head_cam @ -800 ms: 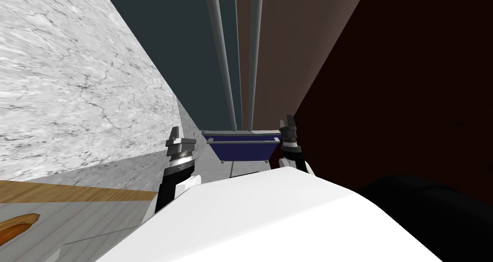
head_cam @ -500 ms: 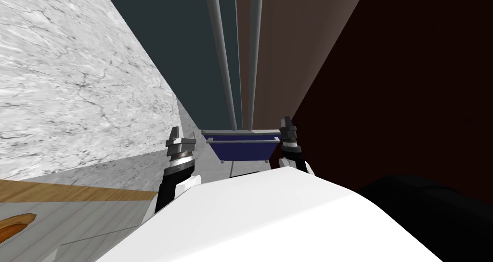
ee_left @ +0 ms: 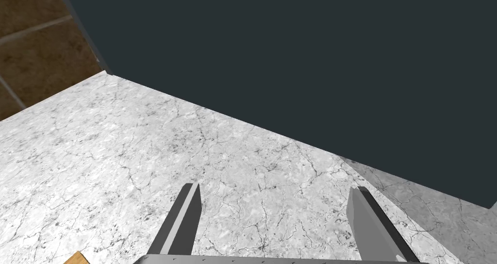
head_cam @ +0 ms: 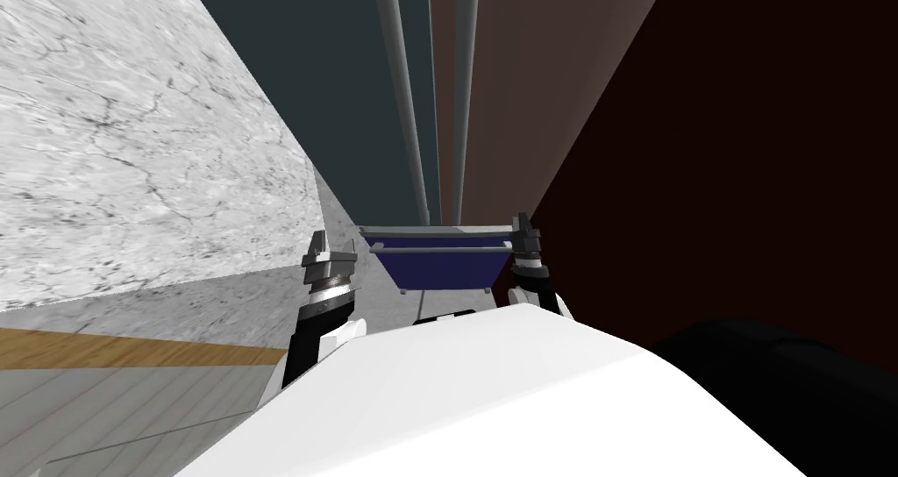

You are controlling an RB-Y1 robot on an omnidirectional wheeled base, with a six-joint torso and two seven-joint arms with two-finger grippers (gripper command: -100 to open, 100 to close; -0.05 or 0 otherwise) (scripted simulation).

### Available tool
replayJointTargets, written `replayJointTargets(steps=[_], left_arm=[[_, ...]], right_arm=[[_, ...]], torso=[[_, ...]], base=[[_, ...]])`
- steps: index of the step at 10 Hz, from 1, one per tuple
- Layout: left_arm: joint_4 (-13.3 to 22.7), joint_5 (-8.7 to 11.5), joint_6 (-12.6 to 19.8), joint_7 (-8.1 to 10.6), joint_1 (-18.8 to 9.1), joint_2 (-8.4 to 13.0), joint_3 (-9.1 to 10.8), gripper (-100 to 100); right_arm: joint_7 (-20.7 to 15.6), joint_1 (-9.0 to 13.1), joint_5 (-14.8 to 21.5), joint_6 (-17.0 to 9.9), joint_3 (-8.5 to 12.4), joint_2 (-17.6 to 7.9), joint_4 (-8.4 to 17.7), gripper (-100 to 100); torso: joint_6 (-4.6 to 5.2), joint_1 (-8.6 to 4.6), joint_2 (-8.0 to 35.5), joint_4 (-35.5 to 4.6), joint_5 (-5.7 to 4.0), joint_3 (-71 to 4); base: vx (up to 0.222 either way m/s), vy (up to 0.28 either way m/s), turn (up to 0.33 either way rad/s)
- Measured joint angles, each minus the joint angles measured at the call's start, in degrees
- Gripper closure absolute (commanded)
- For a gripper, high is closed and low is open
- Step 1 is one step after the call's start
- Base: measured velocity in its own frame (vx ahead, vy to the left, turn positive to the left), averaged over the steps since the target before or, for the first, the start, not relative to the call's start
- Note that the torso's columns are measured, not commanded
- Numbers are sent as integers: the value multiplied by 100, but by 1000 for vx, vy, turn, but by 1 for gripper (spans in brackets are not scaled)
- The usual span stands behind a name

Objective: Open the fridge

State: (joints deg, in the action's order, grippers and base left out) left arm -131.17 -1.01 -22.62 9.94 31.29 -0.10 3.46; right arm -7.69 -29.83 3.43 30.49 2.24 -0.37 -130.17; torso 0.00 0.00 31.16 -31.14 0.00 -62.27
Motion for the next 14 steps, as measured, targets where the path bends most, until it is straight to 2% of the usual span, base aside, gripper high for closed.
replayJointTargets(steps=[1, 2, 4, 8, 9, 10, 14], left_arm=[[0, 0, 0, 0, 0, 0, 0, 0], [0, 0, 0, 0, 0, 0, 0, 0], [3, 0, 1, 0, 0, -1, -1, 0], [3, 0, 1, 0, 1, -1, -1, 0], [3, 0, 1, 0, 0, -1, -2, 0], [3, 0, 1, 0, 0, -1, -1, 0], [3, 0, 1, 0, 1, -1, -1, 0]], right_arm=[[0, 0, 0, 0, 0, 0, 0, 0], [0, 0, 0, 0, 0, 0, 0, -100], [-39, 11, 135, -87, -9, -223, 67, -100], [-220, 86, 718, -558, -44, -605, 271, -100], [-265, 16, 886, -679, -46, -681, 296, -100], [-321, -46, 1051, -795, -51, -739, 342, -100], [-527, 84, 1694, -1273, -79, -840, 605, -100]], torso=[[0, 0, 423, -423, 0, -846], [0, 0, 846, -846, 0, -1692], [-1, 11, 1093, -1091, 3, -2198], [0, 5, 1107, -1112, 2, -2233], [0, 5, 1111, -1113, 1, -2231], [0, 0, 1114, -1114, 0, -2229], [2, -2, 1109, -1113, 1, -2233]], base=[[0, 0, 0], [6, 21, 41], [-3, 50, 75], [17, 103, 120], [25, 117, 152], [0, 83, 41], [13, 98, 116]])
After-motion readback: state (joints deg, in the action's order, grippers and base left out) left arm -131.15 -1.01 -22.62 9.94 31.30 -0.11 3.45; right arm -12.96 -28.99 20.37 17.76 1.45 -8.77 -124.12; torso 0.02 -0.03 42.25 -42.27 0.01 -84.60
